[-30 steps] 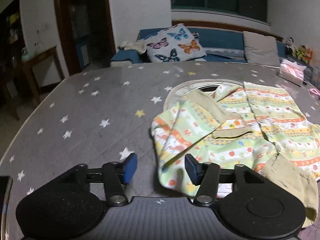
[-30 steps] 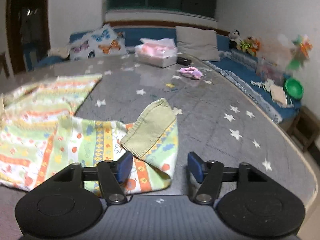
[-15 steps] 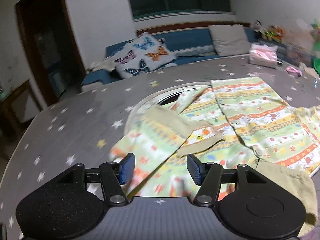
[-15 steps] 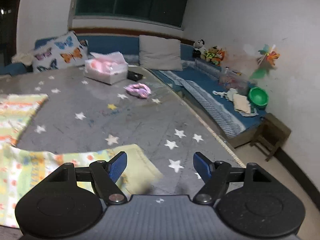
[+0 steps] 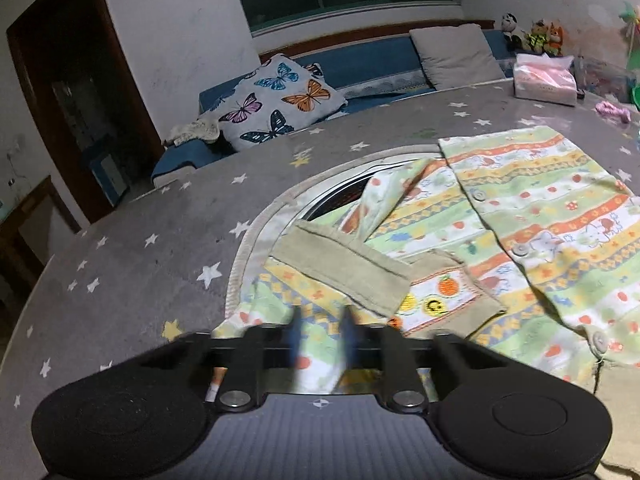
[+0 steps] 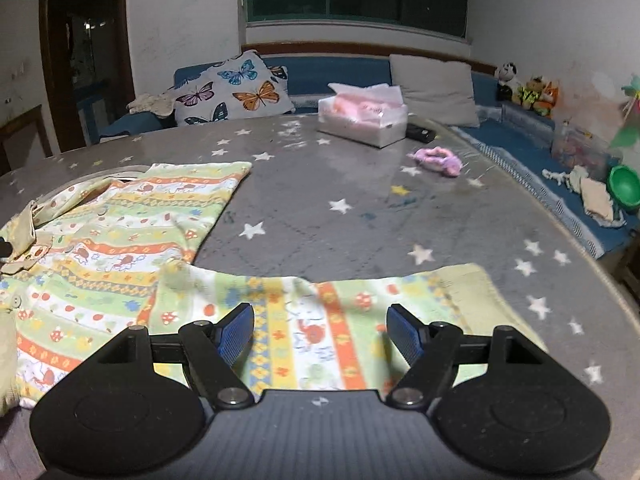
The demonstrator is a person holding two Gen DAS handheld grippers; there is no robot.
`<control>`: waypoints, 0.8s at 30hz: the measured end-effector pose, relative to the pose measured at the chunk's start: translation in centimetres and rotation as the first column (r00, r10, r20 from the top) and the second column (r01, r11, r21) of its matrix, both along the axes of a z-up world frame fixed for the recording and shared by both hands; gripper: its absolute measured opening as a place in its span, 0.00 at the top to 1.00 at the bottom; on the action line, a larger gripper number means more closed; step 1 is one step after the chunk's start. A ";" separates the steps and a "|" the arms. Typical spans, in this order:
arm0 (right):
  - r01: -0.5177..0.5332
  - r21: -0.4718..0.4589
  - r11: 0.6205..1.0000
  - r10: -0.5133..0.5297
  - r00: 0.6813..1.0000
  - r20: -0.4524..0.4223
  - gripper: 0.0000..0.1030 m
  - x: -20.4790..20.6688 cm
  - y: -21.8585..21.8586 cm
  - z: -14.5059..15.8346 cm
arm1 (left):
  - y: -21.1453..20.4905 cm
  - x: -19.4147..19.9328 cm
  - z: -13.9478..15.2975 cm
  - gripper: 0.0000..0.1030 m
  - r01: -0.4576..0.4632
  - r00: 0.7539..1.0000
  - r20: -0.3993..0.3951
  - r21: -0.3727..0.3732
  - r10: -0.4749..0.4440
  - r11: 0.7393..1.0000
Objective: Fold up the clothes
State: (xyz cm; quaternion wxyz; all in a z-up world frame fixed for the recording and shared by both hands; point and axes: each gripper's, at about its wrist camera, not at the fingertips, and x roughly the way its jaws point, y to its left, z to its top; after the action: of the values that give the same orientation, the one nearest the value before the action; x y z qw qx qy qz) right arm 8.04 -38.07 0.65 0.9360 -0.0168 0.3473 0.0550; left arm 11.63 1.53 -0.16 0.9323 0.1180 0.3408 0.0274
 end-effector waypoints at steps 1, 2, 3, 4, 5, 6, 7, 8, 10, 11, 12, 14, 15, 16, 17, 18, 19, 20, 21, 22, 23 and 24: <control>-0.001 0.004 1.000 0.001 1.000 -0.004 0.27 0.1 0.2 -0.1 | 0.7 -0.2 0.3 0.99 -0.022 1.000 0.013 -0.018 0.022 1.000; -0.002 0.006 1.000 0.002 1.000 -0.007 0.27 0.2 0.3 -0.2 | 1.5 -0.4 0.7 1.00 -0.046 0.999 0.027 -0.038 0.047 0.998; -0.005 0.005 1.000 0.005 1.000 -0.010 0.27 0.2 0.4 -0.3 | 2.1 -0.6 1.1 1.00 -0.074 0.996 0.042 -0.051 0.076 0.996; -0.007 0.003 1.000 0.007 1.000 -0.012 0.27 0.2 0.5 -0.4 | 3.0 -1.0 1.6 1.00 -0.106 0.992 0.060 -0.072 0.110 0.992; -0.010 0.002 1.000 0.010 1.000 -0.015 0.27 0.2 0.6 -0.5 | 3.8 -1.2 2.1 1.00 -0.133 0.987 0.073 -0.088 0.140 0.987; -0.011 0.000 1.000 0.011 1.000 -0.017 0.27 0.3 0.7 -0.6 | 4.7 -1.4 2.7 1.00 -0.160 0.982 0.085 -0.104 0.169 0.982; -0.010 0.000 1.000 0.010 1.000 -0.019 0.27 0.3 0.7 -0.6 | 5.2 -1.7 3.0 1.00 -0.166 0.980 0.088 -0.119 0.177 0.979; -0.008 0.001 1.000 0.008 1.000 -0.020 0.27 0.3 0.7 -0.7 | 5.7 -2.1 3.4 1.00 -0.168 0.979 0.091 -0.132 0.181 0.977; -0.008 0.003 1.000 0.008 1.000 -0.020 0.26 0.3 0.8 -0.8 | 6.1 -2.6 3.8 1.00 -0.150 0.983 0.082 -0.152 0.163 0.977; -0.008 0.004 1.000 0.008 1.000 -0.020 0.25 0.3 0.8 -0.8 | 5.9 -2.8 3.9 0.99 -0.125 0.988 0.070 -0.156 0.138 0.980; -0.008 0.004 1.000 0.008 1.000 -0.019 0.23 0.3 0.8 -0.9 | 5.3 -2.9 3.8 0.98 -0.098 0.992 0.061 -0.149 0.108 0.984; -0.009 0.006 1.000 0.009 1.000 -0.018 0.20 0.3 0.9 -1.0 | 3.5 -2.8 3.4 0.97 -0.043 0.997 0.051 -0.130 0.050 0.991; -0.009 0.006 1.000 0.009 1.000 -0.017 0.20 0.2 0.9 -1.0 | 2.5 -2.5 3.2 0.94 -0.019 0.999 0.045 -0.125 0.025 0.992; -0.010 0.007 1.000 0.010 1.000 -0.016 0.19 0.2 1.0 -1.0 | 1.6 -2.3 2.9 0.92 0.005 0.999 0.039 -0.121 0.000 0.993; -0.010 0.007 1.000 0.010 1.000 -0.016 0.17 0.2 1.0 -1.1 | 0.7 -2.0 2.6 0.81 0.029 0.999 0.033 -0.116 -0.025 0.993; -0.010 0.008 1.000 0.010 1.000 -0.015 0.16 0.2 1.1 -1.1 | -0.1 -1.7 2.3 0.64 0.043 0.999 0.031 -0.104 -0.040 0.994; -0.010 0.008 1.000 0.011 1.000 -0.014 0.16 0.2 1.1 -1.2 | -0.7 -1.4 2.0 0.58 0.056 0.998 0.031 -0.090 -0.053 0.994; -0.011 0.009 1.000 0.011 1.000 -0.014 0.15 0.2 1.1 -1.2 | -1.4 -1.1 1.8 0.54 0.069 0.997 0.030 -0.077 -0.066 0.995; -0.011 0.011 1.000 0.011 1.000 -0.013 0.14 0.2 1.2 -1.3 | -2.1 -0.8 1.5 0.54 0.081 0.996 0.028 -0.064 -0.080 0.995; -0.012 0.015 1.000 0.012 1.000 -0.011 0.09 0.1 1.1 -1.3 | -2.7 -0.4 1.2 0.54 0.093 0.995 0.022 -0.052 -0.092 0.994; -0.012 0.020 1.000 0.012 1.000 -0.009 0.04 0.1 1.1 -1.4 | -3.0 0.0 0.9 0.54 0.100 0.995 0.017 -0.044 -0.099 0.994; -0.012 0.025 1.000 0.012 1.000 -0.006 0.02 0.1 1.2 -1.5 | -3.3 0.4 0.6 0.54 0.106 0.994 0.011 -0.035 -0.106 0.994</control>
State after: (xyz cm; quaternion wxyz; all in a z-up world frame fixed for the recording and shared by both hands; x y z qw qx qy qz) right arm 8.18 -36.90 -0.88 0.9347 -0.0070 0.3493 0.0651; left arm 12.01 -1.77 0.44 0.9359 0.1192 0.3304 -0.0276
